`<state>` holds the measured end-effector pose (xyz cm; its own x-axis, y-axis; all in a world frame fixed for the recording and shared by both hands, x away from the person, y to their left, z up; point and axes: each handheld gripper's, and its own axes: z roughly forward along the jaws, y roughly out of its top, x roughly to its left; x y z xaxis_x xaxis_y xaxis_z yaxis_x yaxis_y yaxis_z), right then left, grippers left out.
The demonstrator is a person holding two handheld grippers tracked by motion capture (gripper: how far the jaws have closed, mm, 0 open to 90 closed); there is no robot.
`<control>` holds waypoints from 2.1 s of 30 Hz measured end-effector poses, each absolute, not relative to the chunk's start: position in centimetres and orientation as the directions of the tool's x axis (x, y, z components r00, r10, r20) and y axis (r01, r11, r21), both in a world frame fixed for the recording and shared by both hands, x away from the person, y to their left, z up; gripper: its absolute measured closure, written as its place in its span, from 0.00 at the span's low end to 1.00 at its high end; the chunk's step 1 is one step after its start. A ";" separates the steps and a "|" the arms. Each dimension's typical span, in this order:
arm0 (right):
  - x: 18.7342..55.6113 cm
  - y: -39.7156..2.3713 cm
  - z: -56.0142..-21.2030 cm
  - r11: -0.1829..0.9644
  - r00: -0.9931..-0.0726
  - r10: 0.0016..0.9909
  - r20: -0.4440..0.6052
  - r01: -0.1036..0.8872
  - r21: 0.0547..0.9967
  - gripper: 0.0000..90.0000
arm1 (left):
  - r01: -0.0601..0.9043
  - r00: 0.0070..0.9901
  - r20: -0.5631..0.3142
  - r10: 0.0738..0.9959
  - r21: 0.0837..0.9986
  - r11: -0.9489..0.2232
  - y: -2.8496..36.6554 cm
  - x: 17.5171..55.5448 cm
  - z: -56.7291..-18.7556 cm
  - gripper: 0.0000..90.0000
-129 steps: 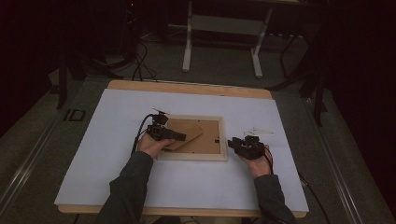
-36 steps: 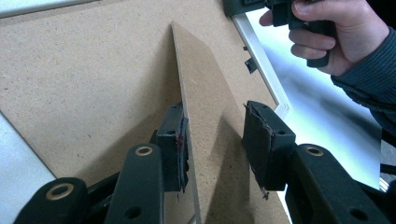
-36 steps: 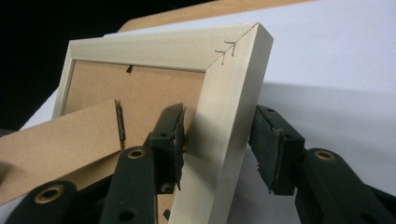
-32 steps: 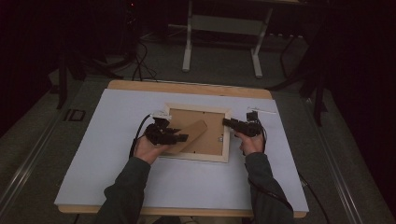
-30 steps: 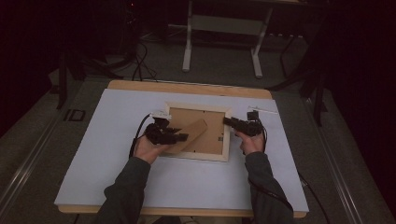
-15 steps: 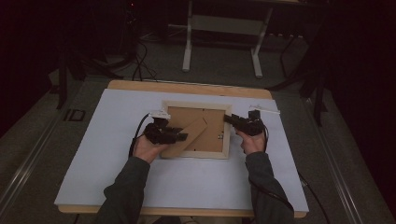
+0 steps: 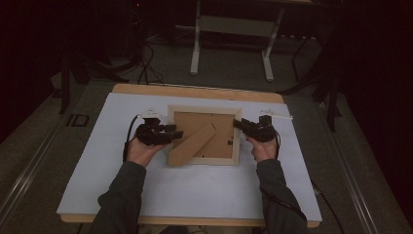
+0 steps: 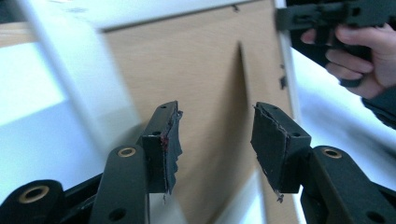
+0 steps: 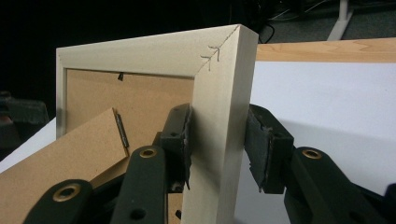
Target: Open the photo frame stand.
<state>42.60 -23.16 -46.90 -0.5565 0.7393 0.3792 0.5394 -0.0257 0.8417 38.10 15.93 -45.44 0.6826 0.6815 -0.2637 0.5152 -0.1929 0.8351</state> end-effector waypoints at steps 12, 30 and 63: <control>42.5 -23.2 -46.9 -0.029 -0.559 0.738 0.378 0.533 0.846 0.69 | 0.543 0.588 -0.263 0.765 0.829 -0.131 17.4 40.3 -45.5 0.50; 42.2 -23.1 -46.7 -0.017 -0.572 0.736 0.361 0.518 0.855 0.69 | 0.603 0.578 -0.325 0.748 0.788 -0.124 16.5 41.9 -45.9 0.60; 41.6 -23.2 -45.0 0.041 -0.582 0.765 0.274 0.469 0.882 0.70 | 0.560 0.606 -0.281 0.744 0.815 -0.147 16.2 41.4 -44.3 0.65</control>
